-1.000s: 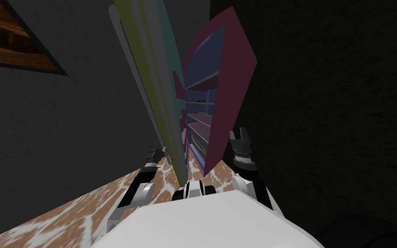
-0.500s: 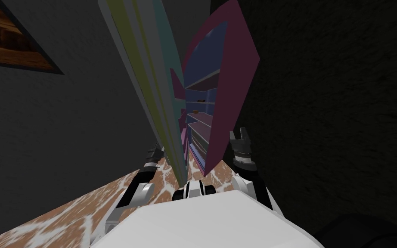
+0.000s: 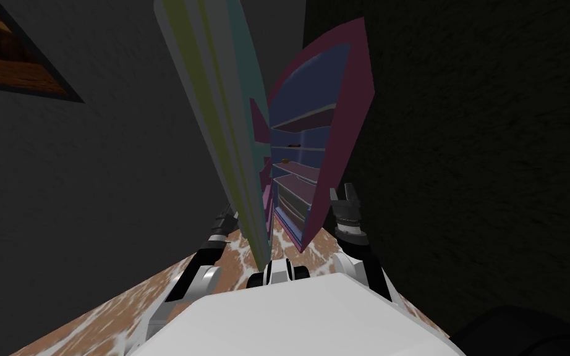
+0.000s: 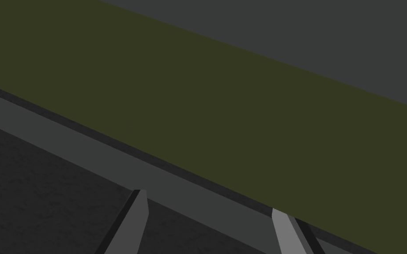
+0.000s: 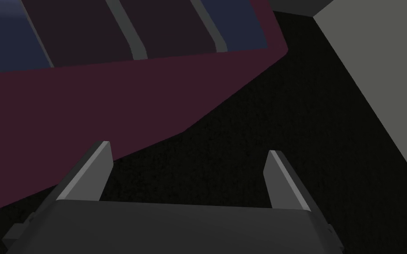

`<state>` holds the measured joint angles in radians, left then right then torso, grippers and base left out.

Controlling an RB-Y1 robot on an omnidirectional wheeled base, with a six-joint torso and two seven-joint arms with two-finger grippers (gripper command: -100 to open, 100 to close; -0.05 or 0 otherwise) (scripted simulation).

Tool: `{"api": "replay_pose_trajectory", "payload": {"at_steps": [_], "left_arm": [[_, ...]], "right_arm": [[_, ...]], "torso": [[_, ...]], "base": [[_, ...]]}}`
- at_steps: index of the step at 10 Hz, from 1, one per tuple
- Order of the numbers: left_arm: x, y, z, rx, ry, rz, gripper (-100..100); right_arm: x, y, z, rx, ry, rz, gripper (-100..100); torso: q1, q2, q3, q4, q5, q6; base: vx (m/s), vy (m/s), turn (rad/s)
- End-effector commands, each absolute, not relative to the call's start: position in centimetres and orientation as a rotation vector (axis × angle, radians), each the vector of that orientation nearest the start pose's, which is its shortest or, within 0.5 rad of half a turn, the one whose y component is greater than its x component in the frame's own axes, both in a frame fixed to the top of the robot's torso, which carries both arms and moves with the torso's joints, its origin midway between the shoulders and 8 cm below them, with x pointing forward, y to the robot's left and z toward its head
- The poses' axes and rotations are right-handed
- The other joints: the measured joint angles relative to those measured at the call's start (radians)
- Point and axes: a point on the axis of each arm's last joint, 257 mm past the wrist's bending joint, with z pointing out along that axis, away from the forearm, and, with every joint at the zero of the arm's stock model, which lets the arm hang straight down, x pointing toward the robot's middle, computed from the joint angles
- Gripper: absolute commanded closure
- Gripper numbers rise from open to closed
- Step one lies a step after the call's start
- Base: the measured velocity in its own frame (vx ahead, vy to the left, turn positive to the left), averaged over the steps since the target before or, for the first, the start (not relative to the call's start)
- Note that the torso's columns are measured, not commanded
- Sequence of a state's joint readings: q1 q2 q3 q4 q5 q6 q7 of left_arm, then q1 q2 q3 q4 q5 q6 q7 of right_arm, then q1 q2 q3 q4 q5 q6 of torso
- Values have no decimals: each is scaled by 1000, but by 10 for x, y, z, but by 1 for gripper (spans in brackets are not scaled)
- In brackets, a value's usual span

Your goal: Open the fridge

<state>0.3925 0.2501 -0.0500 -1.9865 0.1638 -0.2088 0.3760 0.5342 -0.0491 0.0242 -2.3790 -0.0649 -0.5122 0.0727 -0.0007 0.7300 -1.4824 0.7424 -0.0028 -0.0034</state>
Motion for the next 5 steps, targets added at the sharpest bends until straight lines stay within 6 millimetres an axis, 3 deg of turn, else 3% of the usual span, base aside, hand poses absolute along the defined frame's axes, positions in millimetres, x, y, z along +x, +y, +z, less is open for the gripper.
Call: {"api": "replay_pose_trajectory", "payload": {"at_steps": [1,4,5], "left_arm": [[429,274,-131,-1188,929,-1613,100],[425,263,-129,-1176,959,-1648,100],[424,262,-140,-1196,973,-1631,100]], "right_arm": [[320,-272,59,577,576,1311,0],[320,-272,59,577,576,1311,0],[320,-272,59,577,576,1311,0]], "torso": [[-2,1,0,0,-1,0],[1,5,3,1,0,-1],[-2,7,4,1,0,-1]], "base": [[3,297,-133],[36,316,-124],[10,128,-67]]}}
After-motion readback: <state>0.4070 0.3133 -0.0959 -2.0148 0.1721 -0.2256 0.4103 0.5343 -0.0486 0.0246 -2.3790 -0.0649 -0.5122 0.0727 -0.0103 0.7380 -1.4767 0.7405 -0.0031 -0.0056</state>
